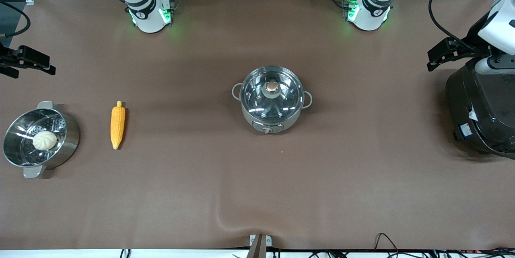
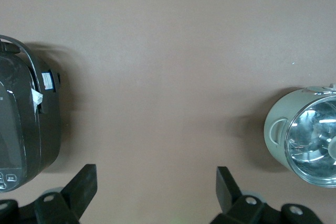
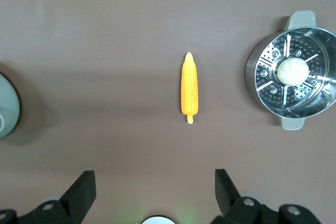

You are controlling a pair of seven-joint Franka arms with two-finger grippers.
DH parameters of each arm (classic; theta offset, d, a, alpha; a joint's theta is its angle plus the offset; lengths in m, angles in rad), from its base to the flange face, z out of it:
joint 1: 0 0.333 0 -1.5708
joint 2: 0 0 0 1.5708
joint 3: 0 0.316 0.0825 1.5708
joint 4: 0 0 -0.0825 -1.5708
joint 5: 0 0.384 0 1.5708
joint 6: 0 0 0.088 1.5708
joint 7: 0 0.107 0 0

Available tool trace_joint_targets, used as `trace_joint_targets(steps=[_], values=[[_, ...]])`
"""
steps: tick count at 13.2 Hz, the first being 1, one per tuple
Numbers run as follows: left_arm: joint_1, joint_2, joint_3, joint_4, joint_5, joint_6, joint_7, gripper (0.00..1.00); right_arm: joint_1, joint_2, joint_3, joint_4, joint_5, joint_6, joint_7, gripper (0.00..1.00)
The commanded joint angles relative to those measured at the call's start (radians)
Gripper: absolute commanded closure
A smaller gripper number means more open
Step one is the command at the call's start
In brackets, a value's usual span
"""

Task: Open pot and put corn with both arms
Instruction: 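Reach the left gripper to the glass lid knob on the steel pot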

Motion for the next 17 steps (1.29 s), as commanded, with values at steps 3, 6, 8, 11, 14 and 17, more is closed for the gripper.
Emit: trace_joint_targets(steps=[3,6,8,11,14,17], values=[[-0.002,0.0,-0.001,0.012,-0.019,-0.011,-0.011,0.0,0.005,0.007,0.001,0.012,0.002,-0.004,0.0,0.0],[0.0,0.009,-0.004,0.005,-0.022,-0.013,0.007,0.0,0.003,0.01,0.001,0.012,0.0,-0.004,0.0,0.0],[-0.038,0.019,-0.027,-0.001,-0.024,-0.013,-0.043,0.0,0.005,0.01,-0.001,0.009,-0.003,0.024,0.0,0.0],[-0.135,0.074,-0.092,0.005,-0.023,0.037,-0.282,0.0,0.009,0.01,-0.001,-0.02,0.0,0.073,0.005,0.0],[-0.292,0.152,-0.12,0.006,-0.015,0.126,-0.616,0.0,0.008,0.004,-0.001,-0.129,-0.004,0.177,0.014,0.0],[-0.483,0.261,-0.12,0.006,-0.003,0.208,-0.882,0.0,-0.006,0.013,-0.002,-0.243,-0.01,0.281,0.06,0.0]])
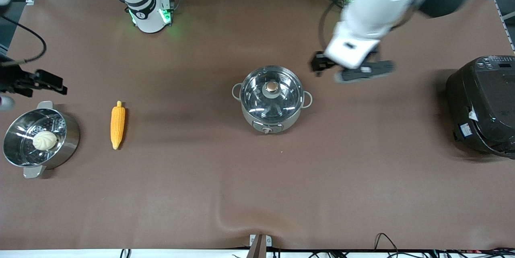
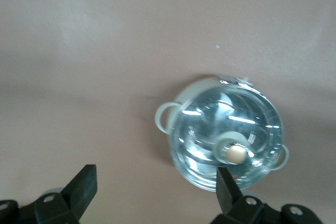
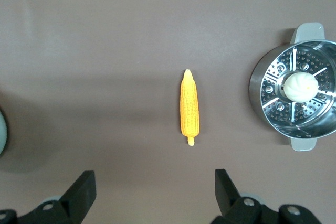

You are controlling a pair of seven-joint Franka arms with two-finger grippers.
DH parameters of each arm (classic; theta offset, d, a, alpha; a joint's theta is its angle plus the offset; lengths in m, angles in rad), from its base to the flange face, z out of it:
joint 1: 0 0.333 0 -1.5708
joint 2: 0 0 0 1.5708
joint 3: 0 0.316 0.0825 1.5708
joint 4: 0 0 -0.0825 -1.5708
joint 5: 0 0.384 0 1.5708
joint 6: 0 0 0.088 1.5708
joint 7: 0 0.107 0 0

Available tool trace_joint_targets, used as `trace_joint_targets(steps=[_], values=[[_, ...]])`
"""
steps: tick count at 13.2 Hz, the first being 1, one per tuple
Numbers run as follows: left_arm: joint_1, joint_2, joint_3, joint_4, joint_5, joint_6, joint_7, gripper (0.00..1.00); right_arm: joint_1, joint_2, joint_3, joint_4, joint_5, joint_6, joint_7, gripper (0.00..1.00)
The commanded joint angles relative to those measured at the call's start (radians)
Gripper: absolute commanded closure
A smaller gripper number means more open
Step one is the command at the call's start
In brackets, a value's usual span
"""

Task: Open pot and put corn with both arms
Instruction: 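Reach the left gripper to the glass lid knob on the steel pot, then grasp the lid knob with the left gripper while the right gripper reaches the corn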

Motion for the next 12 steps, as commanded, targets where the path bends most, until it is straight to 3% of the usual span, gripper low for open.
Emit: trace_joint_targets(steps=[1,5,9,12], values=[[-0.152,0.107,0.014,0.018,0.018,0.072,-0.203,0.0,-0.012,-0.025,0.0,-0.167,-0.009,0.146,0.069,0.0],[-0.241,0.206,0.011,0.009,0.101,0.153,-0.331,0.0,-0.026,-0.025,0.0,-0.281,-0.009,0.269,0.169,0.0],[-0.263,0.223,0.011,-0.044,0.137,0.201,-0.35,0.0,-0.043,-0.051,0.0,-0.569,-0.012,0.628,0.073,0.0],[-0.266,0.22,0.009,-0.133,0.187,0.256,-0.348,0.0,-0.061,-0.03,0.0,-0.672,-0.012,0.746,0.017,0.0]])
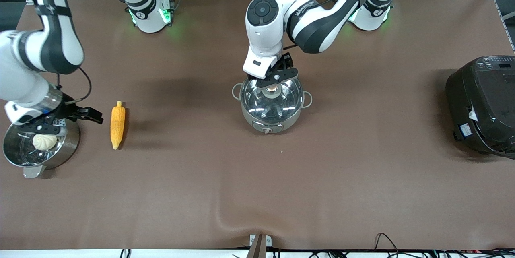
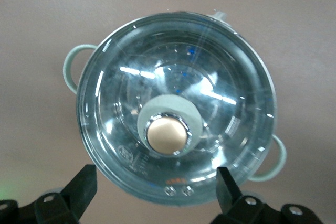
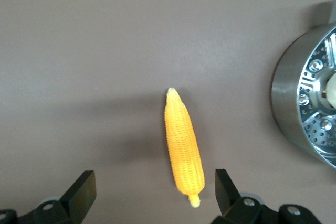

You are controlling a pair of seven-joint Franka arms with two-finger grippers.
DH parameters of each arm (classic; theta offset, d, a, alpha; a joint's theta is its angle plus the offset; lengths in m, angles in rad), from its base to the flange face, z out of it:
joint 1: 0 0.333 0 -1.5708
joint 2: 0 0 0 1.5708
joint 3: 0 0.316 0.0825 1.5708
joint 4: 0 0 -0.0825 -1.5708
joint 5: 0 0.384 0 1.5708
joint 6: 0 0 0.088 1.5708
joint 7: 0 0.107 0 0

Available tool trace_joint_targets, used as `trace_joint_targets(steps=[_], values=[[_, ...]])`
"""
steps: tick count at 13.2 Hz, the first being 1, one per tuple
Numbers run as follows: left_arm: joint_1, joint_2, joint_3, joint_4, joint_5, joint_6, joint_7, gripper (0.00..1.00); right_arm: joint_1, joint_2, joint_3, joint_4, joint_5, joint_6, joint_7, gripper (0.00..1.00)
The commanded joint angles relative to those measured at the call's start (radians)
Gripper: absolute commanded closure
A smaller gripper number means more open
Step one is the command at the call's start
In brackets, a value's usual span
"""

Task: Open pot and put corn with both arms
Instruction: 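Grasp the lid knob with the left gripper while the right gripper reaches the corn, then close the right gripper on the yellow corn cob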

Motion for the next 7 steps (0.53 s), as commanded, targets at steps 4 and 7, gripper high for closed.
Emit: trace_joint_targets(steps=[4,7], values=[[-0.012,-0.018,0.005,-0.108,0.059,0.101,-0.019,0.01,-0.012,0.131,0.013,-0.128,-0.008,0.161,-0.059,0.0],[-0.01,-0.013,0.005,-0.114,0.059,0.161,-0.018,0.08,-0.02,0.19,0.013,-0.16,-0.008,0.297,-0.14,0.0]])
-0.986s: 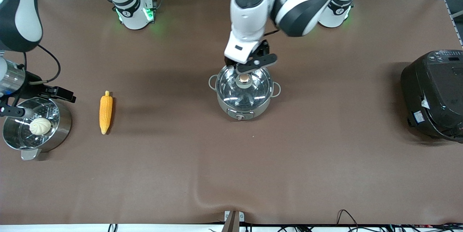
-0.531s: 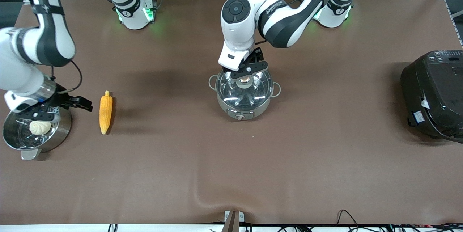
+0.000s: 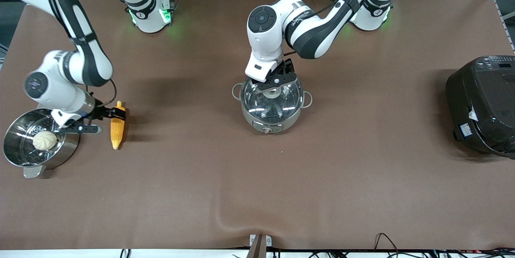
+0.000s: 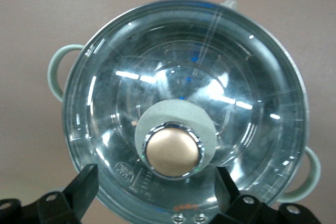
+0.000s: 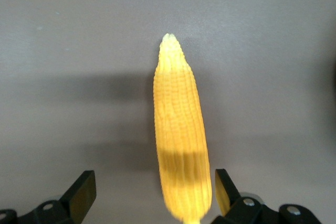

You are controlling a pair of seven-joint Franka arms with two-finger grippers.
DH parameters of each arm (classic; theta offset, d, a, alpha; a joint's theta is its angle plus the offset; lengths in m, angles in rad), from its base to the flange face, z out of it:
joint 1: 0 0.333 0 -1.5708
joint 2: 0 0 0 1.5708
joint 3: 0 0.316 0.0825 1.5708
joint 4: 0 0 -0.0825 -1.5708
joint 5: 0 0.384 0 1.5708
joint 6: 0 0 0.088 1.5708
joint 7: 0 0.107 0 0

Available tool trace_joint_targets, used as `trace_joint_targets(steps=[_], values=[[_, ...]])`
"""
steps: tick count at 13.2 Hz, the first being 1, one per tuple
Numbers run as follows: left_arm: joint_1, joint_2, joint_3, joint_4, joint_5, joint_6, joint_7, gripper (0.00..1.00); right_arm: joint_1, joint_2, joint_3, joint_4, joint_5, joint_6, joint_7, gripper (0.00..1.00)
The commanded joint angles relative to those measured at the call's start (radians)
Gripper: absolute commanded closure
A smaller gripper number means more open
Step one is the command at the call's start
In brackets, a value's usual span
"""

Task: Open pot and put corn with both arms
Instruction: 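Close the right gripper on the yellow corn cob, then lift the lid with the left gripper while the right gripper carries the corn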

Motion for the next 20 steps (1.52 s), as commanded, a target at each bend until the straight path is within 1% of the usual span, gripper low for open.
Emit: trace_joint_targets(steps=[1,3,4,5,7,8,9,10,11,13,14,15,16,17,18,19,20], values=[[-0.005,-0.009,0.005,-0.031,0.027,0.066,-0.016,0.09,-0.015,0.038,0.006,-0.007,-0.01,0.062,-0.07,0.0],[-0.002,-0.007,0.005,-0.052,0.027,0.095,-0.006,0.1,-0.038,0.055,0.006,-0.009,-0.01,0.093,-0.136,0.0],[0.002,-0.009,0.005,-0.063,0.027,0.1,-0.001,0.16,-0.038,0.063,0.006,-0.009,-0.01,0.097,-0.14,0.0],[0.004,-0.007,0.005,-0.066,0.027,0.104,0.0,0.18,-0.036,0.069,0.006,-0.009,-0.01,0.103,-0.14,0.0],[0.009,-0.007,0.005,-0.066,0.027,0.114,0.0,0.18,-0.039,0.083,0.006,-0.009,-0.01,0.108,-0.141,0.0],[0.009,-0.007,0.005,-0.066,0.027,0.114,0.005,0.21,-0.041,0.085,0.006,-0.009,-0.01,0.108,-0.14,0.06],[0.01,-0.007,0.005,-0.066,0.027,0.115,0.01,0.21,-0.039,0.094,0.006,-0.009,-0.01,0.108,-0.14,0.15],[0.015,-0.007,0.005,-0.066,0.027,0.115,0.011,0.22,-0.044,0.103,0.006,-0.007,-0.01,0.113,-0.14,0.17],[0.015,-0.007,0.006,-0.064,0.027,0.117,0.014,0.22,-0.043,0.106,0.006,-0.009,-0.01,0.126,-0.14,0.23],[0.015,-0.007,0.006,-0.066,0.027,0.115,0.014,0.25,-0.036,0.111,0.006,-0.007,-0.01,0.127,-0.137,0.45],[0.022,-0.009,0.006,-0.064,0.027,0.117,0.013,0.27,-0.035,0.105,0.006,-0.006,-0.01,0.12,-0.14,0.62],[0.028,-0.01,0.006,-0.064,0.027,0.115,0.014,0.28,-0.027,0.089,0.01,-0.001,-0.01,0.111,-0.134,0.77],[0.029,-0.009,0.006,-0.063,0.027,0.115,0.014,0.29,0.006,0.076,0.009,0.003,-0.01,0.11,-0.126,0.89],[0.029,-0.009,0.006,-0.063,0.026,0.115,0.013,0.32,0.023,0.066,0.009,0.028,-0.009,0.09,-0.103,0.98],[0.029,-0.009,0.006,-0.063,0.024,0.115,0.013,0.32,0.027,0.054,0.009,0.069,-0.01,0.024,-0.085,0.96],[0.029,-0.009,0.006,-0.063,0.023,0.115,0.013,0.33,0.037,0.039,0.009,0.132,-0.009,-0.095,-0.08,0.95],[0.027,-0.007,0.006,-0.063,0.017,0.117,0.013,0.36,0.051,0.025,0.009,0.205,-0.01,-0.231,-0.071,0.96]])
